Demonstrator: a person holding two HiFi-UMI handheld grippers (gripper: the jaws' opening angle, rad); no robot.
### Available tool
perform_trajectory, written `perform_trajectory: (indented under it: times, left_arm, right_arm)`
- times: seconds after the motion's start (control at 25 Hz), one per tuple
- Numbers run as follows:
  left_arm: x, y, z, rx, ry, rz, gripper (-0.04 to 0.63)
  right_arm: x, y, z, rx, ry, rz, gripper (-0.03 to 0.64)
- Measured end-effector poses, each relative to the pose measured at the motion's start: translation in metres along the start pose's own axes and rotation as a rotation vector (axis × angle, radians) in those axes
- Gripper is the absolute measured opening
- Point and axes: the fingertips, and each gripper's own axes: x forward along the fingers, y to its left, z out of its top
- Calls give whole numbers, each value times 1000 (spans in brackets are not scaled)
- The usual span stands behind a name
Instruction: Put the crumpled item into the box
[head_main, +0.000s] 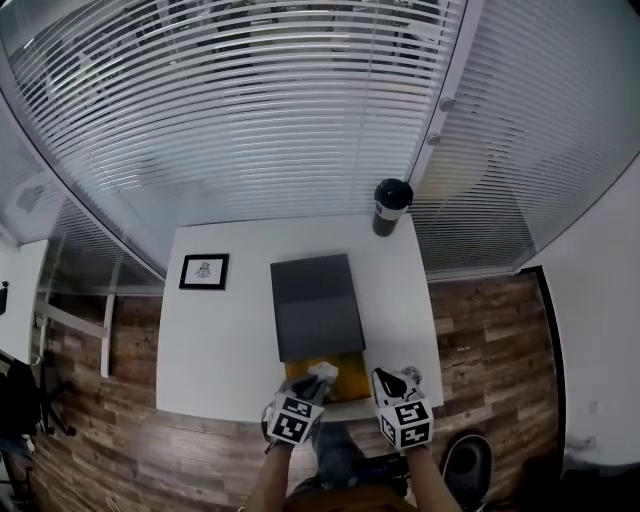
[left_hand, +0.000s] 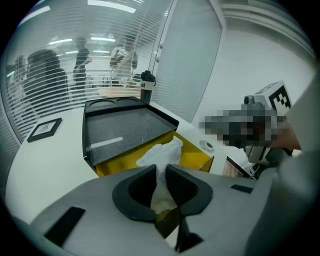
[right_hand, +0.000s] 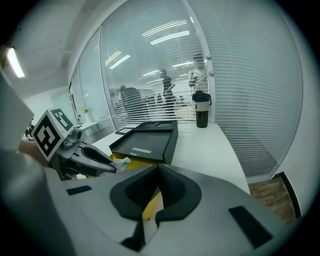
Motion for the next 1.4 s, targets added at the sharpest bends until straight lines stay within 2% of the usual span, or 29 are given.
perform_trajectory:
  times: [0.28,0.64,0.8,0.96,1.12,1.4]
  left_arm:
    - [2,-1,0,4,2,-3,84]
    - [1,-4,1,-12,-15,-1,162]
    - [-3,-5,4,-27,-33,0,173]
    - [-13,-3,17,-28,-94,34,130]
    - [-29,-1,27,19,-128,102,71]
    - [-58,0,44,-77,-269,132,25]
  right_arm:
    - [1,2,0,-10,-2,4,12]
    - [-4,11,2,-33,-5,12,12]
    - [-7,15,7,-47,-20,13,12]
    - [-13,17,16,-79,-44,7,12]
    - [-22,21,26,-93,-71,-13,12]
    - [-35,31,37,-128,-124,-18,12]
